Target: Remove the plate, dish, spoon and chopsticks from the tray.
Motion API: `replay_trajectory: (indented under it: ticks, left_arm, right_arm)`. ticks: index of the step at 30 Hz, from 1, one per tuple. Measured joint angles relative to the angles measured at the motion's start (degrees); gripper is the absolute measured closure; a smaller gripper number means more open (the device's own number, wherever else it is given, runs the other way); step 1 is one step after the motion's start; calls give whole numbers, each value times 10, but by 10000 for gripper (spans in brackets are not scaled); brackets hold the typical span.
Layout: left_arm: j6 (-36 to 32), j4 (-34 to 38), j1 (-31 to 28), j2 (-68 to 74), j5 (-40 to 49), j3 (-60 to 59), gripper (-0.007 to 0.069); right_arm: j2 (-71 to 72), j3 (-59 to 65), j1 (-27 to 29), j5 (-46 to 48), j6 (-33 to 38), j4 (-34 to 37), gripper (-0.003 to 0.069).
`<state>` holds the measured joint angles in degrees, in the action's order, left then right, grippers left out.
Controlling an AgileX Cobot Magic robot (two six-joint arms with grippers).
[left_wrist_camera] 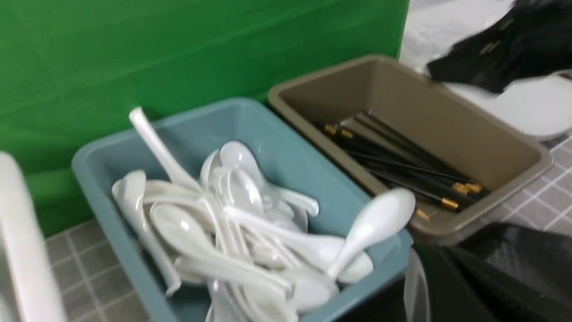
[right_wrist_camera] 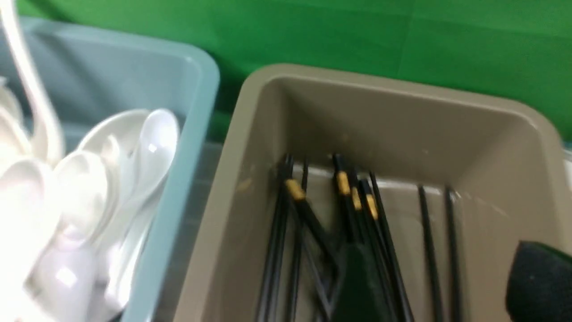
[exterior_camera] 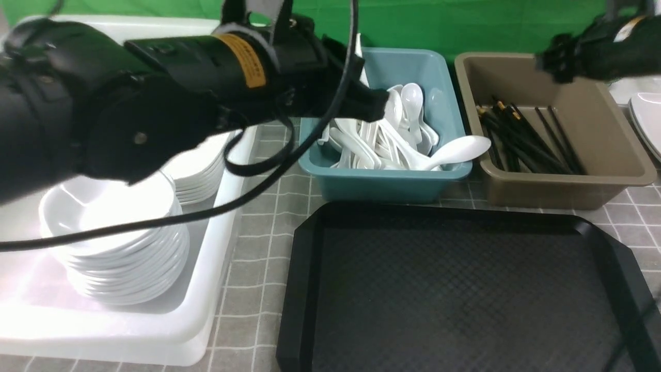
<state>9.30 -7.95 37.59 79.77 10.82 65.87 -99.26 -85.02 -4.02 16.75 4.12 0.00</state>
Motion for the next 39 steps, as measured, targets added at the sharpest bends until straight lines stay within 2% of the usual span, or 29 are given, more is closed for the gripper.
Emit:
replay_trajectory:
  ticks: [3,5,7,13,17,22,30,39]
  left_arm:
    - [1,-1,0,-43,66,0,623]
    - [3,-1,0,-74,105,0,623]
    - [3,-1,0,-108,127,-9,623]
    - [28,-17,0,-224,113,-111,623]
    - [84,-38,0,-346,84,-233,623]
    - [120,-41,0,-479,57,-353,623]
    - [134,-32,0,-614,50,-439,623]
    - [130,-20,0,-639,54,-450,623]
  right_arm:
    - [108,1,0,109,16,0,502]
    - [178,14,0,147,20,0,587]
    - [261,51,0,149,23,0,618]
    - [471,257,0,17,4,0,629]
    - [657,478,0,-178,-41,0,627]
    - [798,652,0,-355,-48,0,607]
    - [873,698,0,-425,-50,0,543]
    - [877,698,0,-439,-50,0,470]
